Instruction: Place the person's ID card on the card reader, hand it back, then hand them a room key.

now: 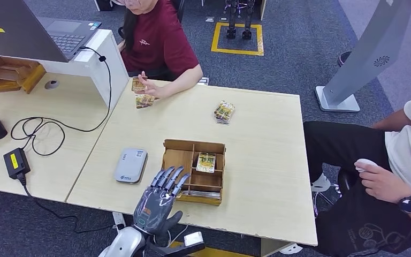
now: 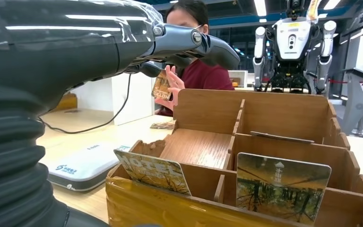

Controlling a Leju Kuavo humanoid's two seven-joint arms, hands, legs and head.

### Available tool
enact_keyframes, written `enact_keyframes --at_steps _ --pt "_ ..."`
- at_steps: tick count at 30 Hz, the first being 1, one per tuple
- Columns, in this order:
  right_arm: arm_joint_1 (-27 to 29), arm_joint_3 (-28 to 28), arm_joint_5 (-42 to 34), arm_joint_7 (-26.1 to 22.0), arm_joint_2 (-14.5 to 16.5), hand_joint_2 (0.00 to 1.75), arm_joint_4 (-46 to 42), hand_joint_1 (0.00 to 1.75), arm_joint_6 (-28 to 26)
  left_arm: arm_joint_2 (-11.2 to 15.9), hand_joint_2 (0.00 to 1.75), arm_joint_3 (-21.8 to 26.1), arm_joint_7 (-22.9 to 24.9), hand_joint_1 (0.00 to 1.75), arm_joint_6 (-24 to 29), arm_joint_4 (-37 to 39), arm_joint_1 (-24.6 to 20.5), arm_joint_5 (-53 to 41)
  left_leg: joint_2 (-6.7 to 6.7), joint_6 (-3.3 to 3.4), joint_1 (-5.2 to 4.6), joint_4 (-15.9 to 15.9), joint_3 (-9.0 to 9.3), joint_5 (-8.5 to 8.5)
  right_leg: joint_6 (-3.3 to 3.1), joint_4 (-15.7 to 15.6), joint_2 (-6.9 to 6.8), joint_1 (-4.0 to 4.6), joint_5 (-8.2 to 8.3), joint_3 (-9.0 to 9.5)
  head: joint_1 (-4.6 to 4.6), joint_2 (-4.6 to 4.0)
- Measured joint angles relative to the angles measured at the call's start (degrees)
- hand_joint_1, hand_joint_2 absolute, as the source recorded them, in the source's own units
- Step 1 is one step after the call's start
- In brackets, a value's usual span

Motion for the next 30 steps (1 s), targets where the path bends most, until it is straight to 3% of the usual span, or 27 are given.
enact_keyframes --at_steps 16,20,23,28,30 --pt "0.0 0.0 0.0 -0.2 0.1 0.0 0.0 0.0 0.0 -2.3 1.75 3.7 1.8 0.0 -0.9 0.1 -0.3 -3.2 0.0 0.0 0.0 0.0 0.0 0.0 0.0 0.0 0.0 0.0 0.0 0.0 -0.01 0.0" --pt "0.0 0.0 0.2 -0.2 0.1 0.0 0.0 0.0 0.0 -2.7 1.75 4.2 1.8 1.66 -1.2 0.1 -0.3 -3.7 0.0 0.0 0.0 0.0 0.0 0.0 0.0 0.0 0.0 0.0 0.0 0.0 0.0 0.0" --pt "0.0 0.0 0.3 -0.2 0.1 0.0 0.0 0.0 0.0 -2.9 1.75 4.5 1.2 1.75 -1.9 0.4 -0.3 -3.2 0.0 0.0 0.0 0.0 0.0 0.0 0.0 0.0 0.0 0.0 0.0 0.0 0.0 0.0" --pt "0.0 0.0 0.3 -0.3 0.2 0.0 0.0 0.0 0.0 -3.0 1.75 5.1 0.6 1.75 -2.3 1.1 -0.3 -2.3 0.0 0.0 0.0 0.0 0.0 0.0 0.0 0.0 0.0 0.0 0.0 0.0 -0.01 0.0" --pt "0.0 0.0 0.3 -0.4 0.2 0.0 0.0 0.0 0.0 -3.0 1.75 5.3 0.4 1.66 -2.3 1.2 -0.3 -1.7 0.0 0.0 0.0 0.0 0.0 0.0 0.0 0.0 0.0 0.0 0.0 0.0 -0.01 0.0"
